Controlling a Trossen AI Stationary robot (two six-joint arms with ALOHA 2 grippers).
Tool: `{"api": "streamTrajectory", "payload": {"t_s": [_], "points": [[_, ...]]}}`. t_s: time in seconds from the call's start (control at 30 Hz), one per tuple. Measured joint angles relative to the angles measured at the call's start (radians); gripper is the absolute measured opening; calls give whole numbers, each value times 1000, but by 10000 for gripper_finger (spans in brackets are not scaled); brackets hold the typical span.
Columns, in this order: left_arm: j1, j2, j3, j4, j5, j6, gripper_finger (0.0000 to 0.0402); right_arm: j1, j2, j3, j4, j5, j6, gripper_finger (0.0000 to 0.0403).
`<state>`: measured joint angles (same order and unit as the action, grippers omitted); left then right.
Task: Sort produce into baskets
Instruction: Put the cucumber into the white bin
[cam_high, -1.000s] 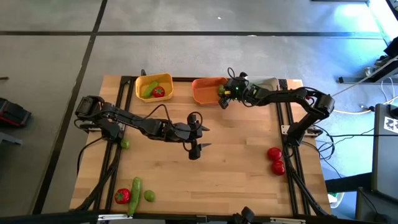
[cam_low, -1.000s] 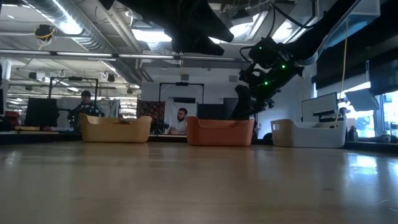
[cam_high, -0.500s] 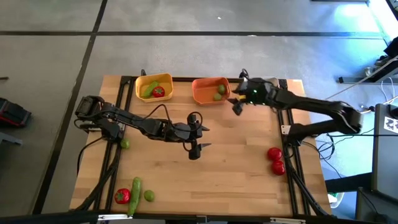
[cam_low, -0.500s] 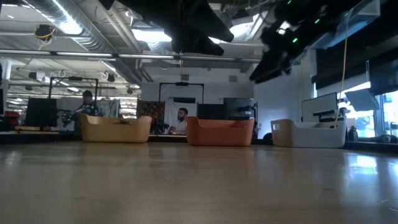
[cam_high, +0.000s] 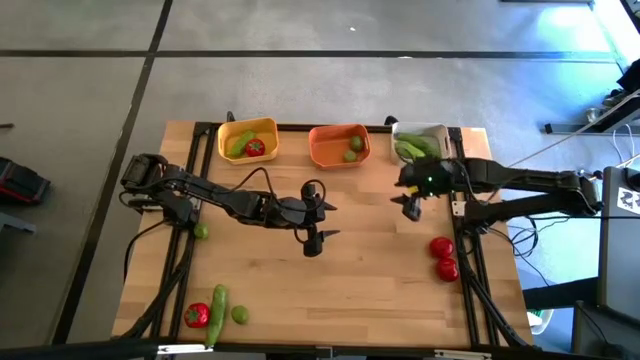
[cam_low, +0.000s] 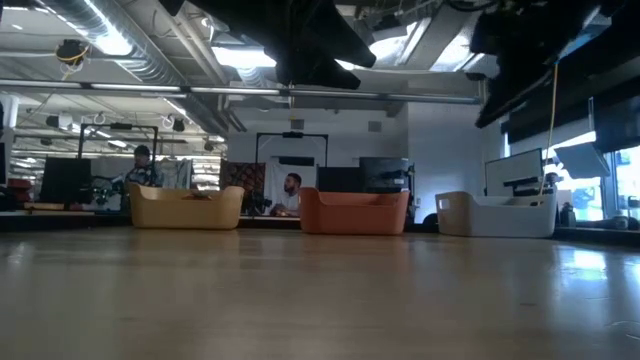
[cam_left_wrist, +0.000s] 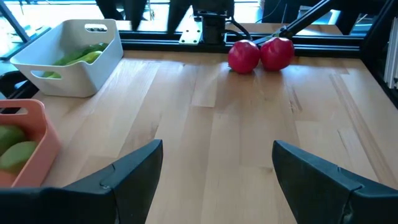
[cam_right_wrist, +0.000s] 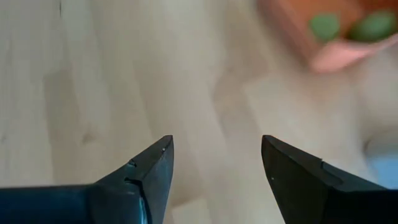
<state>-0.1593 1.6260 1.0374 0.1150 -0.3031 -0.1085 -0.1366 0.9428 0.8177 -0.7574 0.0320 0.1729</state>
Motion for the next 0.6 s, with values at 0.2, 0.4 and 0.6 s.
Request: {"api": "streamTrajectory", "payload": {"t_s": [0.2,0.4,0.6], "points": [[0,0,0,0,0,0,299,112,10,0,-124,-10,106,231],[0,0,0,0,0,0,299,207,10,0,-205,-65,253,231],[0,0,0,0,0,0,299,306,10,0,-254,-105,394,231]]}}
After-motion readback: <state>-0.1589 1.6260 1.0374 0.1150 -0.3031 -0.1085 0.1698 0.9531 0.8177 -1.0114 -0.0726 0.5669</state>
